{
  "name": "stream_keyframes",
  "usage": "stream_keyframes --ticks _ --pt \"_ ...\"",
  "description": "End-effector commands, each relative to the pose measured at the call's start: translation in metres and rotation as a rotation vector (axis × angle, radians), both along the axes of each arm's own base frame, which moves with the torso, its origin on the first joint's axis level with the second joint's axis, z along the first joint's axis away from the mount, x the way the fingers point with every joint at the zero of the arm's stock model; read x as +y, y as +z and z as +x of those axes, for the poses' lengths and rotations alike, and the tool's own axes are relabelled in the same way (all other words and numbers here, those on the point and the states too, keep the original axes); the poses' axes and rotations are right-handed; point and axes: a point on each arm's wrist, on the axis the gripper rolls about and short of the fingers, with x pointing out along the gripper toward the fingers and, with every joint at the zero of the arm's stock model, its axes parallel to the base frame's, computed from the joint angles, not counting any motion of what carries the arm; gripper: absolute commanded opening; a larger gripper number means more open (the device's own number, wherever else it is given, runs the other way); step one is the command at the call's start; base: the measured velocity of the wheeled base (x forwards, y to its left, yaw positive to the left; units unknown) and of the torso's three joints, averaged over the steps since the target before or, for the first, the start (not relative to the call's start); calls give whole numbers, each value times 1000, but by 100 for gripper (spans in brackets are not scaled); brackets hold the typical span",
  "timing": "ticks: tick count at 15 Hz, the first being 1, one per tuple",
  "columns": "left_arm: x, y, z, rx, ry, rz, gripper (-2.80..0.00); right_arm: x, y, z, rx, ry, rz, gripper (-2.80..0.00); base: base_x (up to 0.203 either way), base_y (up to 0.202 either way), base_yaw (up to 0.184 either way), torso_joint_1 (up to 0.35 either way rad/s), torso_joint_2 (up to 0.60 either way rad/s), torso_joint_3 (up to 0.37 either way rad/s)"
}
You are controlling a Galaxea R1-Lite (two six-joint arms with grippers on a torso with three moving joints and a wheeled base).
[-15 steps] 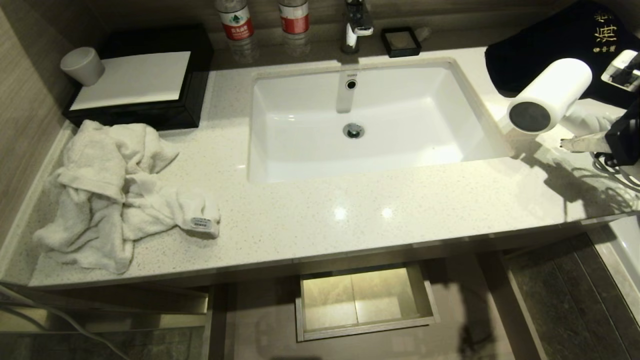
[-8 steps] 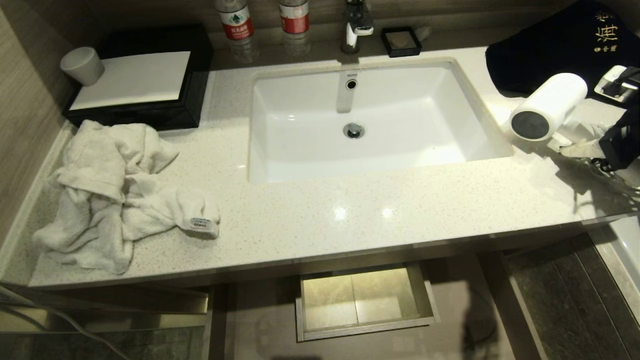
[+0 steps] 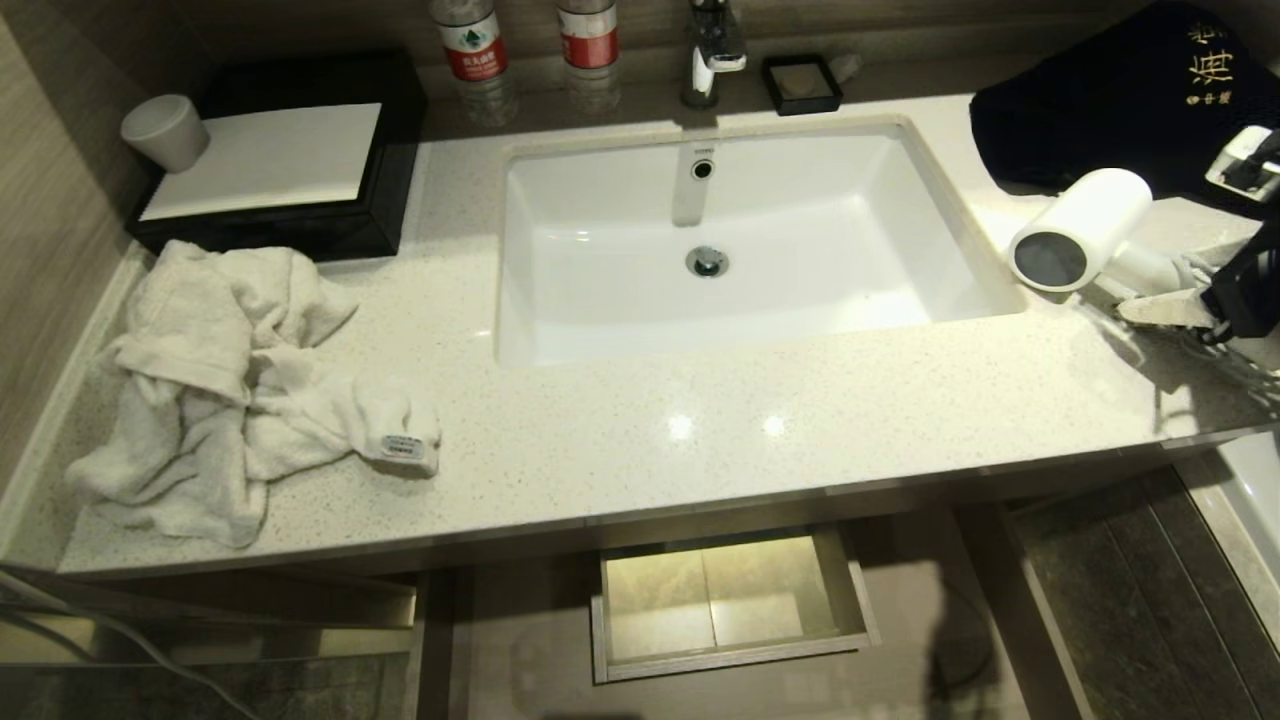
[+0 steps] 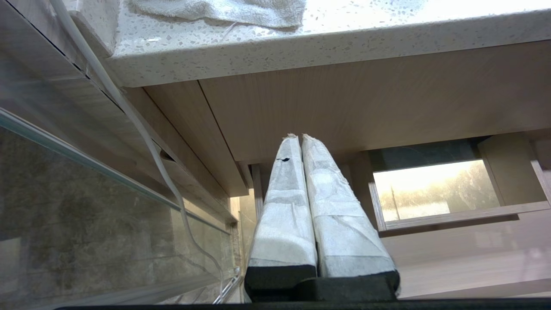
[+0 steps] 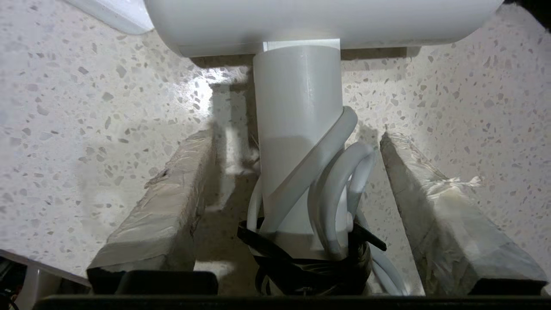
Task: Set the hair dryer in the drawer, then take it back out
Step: Place it on the countertop, then close the drawer
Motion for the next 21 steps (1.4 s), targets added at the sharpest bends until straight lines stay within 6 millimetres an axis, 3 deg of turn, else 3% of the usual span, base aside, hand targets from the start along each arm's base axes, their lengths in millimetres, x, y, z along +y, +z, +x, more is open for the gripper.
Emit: stream_keyframes --ticks 1,5,6,12,21 --pt "0 0 0 0 0 0 -280 5 16 -19 -57 33 -3 0 0 0 0 0 0 0" --pt "0 0 0 0 1 0 -280 10 38 -61 -133 14 -9 0 0 0 0 0 0 0" --pt "0 0 0 1 1 0 -280 13 41 -74 -139 -4 -1 -280 0 0 0 0 0 0" --pt "0 0 0 0 1 0 -280 25 41 -113 -95 -333 -24 -280 0 0 0 0 0 0" --pt "0 0 0 1 -1 0 -280 50 33 -120 -89 -325 -9 -280 0 0 0 0 0 0"
